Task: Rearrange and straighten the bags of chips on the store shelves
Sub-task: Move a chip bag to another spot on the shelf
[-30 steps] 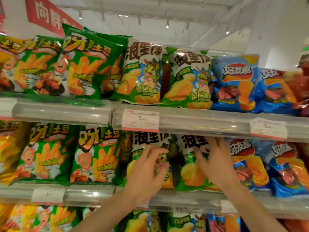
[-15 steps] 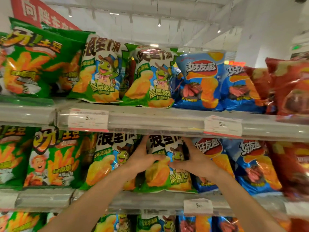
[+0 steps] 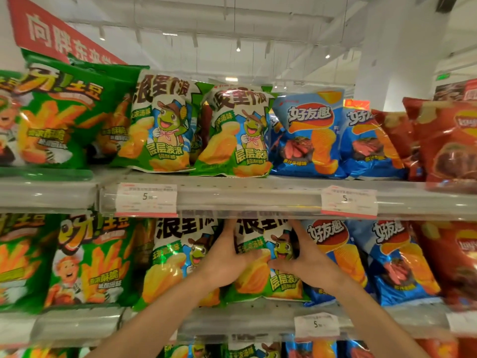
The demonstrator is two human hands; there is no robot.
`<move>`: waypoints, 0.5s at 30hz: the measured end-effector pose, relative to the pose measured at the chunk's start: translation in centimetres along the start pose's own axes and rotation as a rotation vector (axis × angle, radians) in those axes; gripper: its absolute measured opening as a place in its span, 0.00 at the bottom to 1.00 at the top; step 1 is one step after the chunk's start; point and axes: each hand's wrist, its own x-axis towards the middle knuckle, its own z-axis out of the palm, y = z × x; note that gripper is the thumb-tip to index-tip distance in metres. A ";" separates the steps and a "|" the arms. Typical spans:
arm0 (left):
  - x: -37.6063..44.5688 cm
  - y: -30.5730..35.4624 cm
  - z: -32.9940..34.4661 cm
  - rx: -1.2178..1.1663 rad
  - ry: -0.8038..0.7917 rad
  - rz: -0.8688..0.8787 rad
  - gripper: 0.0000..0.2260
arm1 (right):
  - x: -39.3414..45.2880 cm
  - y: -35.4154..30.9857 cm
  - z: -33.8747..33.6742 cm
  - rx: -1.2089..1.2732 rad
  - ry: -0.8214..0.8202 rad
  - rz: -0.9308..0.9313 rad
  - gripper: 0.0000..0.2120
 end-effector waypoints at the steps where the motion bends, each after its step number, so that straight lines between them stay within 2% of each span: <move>1: -0.6 -0.4 -0.3 0.036 -0.007 0.041 0.38 | 0.0 0.0 0.0 -0.017 0.005 -0.010 0.43; 4: -2.5 -1.3 -1.7 0.160 -0.006 0.141 0.29 | 0.1 -0.4 -0.1 -0.130 -0.006 -0.030 0.44; 6: -3.3 -1.9 -3.1 0.360 0.066 0.247 0.21 | 0.0 -0.9 0.2 -0.262 0.003 -0.043 0.43; 7: -3.5 -2.2 -3.9 0.499 0.138 0.313 0.18 | -0.1 -1.1 0.6 -0.370 0.046 -0.044 0.41; 9: -3.5 -3.1 -5.3 0.759 0.275 0.434 0.15 | -0.5 -1.8 1.8 -0.608 0.247 -0.081 0.38; 10: -3.3 -3.8 -5.9 0.849 0.317 0.424 0.17 | -0.8 -2.1 2.6 -0.698 0.356 -0.120 0.35; 12: -3.1 -4.9 -6.7 0.968 0.339 0.284 0.21 | -0.9 -2.3 4.7 -0.823 0.478 -0.169 0.32; 15: -3.1 -6.5 -6.5 1.026 0.309 0.158 0.26 | 0.0 -2.5 7.4 -0.878 0.442 -0.124 0.35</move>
